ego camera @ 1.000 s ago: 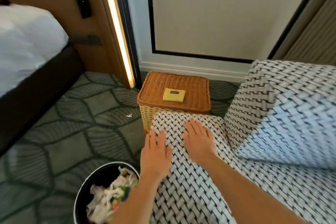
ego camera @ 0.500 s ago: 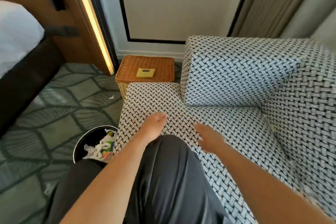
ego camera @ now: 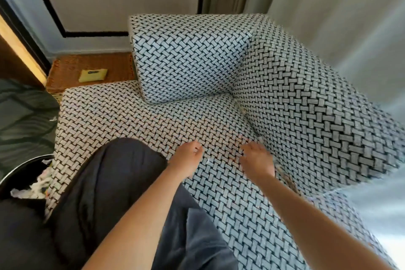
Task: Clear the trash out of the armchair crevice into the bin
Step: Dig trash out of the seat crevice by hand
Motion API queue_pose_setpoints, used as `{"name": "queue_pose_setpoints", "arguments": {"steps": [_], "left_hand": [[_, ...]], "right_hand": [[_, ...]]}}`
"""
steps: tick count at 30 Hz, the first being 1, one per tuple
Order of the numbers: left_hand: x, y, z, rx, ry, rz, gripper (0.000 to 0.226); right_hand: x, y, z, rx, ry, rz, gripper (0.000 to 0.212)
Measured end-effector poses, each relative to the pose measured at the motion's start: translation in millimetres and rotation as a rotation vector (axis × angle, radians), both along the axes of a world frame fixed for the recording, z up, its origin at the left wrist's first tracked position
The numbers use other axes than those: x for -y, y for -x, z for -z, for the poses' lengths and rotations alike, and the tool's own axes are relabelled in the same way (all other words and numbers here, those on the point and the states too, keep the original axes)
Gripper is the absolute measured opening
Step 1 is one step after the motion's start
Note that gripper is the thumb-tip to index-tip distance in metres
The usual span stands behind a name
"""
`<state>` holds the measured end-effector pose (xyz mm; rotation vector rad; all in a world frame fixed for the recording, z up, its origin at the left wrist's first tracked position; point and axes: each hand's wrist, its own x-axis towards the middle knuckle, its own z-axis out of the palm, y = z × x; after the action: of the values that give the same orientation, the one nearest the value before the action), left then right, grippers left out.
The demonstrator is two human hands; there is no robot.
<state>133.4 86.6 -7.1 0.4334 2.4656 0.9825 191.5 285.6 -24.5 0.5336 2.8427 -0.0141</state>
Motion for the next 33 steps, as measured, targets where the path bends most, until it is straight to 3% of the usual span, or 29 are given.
{"name": "queue_pose_setpoints", "arguments": {"steps": [5,7,15,17,23,29,33], "left_hand": [[-38.9,-44.2,44.2,-0.203,0.170,0.054,0.047],[-45.2,-50.8,54.1,-0.232,0.152,0.089,0.052],[-42.2,-48.3,59.4,-0.276,0.015,0.074,0.047],[-41.4,-48.2,60.9,-0.276,0.008,0.076,0.047],[-38.5,-51.0,58.3,-0.220,-0.027,0.070,0.045],[-33.1,-55.7,49.4,-0.106,-0.072,0.038,0.038],[-32.4,-56.4,44.8,-0.141,-0.116,0.017,0.032]], "right_hand": [[-28.5,-37.2,0.0,-0.010,-0.098,0.206,0.067],[-33.7,-40.9,-1.1,0.020,-0.097,0.227,0.071],[-41.9,-18.9,-3.8,0.148,-0.055,0.412,0.041],[-40.8,-13.8,-4.4,0.166,-0.066,0.378,0.042],[-42.4,1.2,-5.4,0.167,-0.075,0.300,0.019],[-46.2,3.6,-9.9,0.166,-0.012,0.268,0.016],[-45.8,-3.0,-12.5,0.195,-0.015,0.251,0.013]]}}
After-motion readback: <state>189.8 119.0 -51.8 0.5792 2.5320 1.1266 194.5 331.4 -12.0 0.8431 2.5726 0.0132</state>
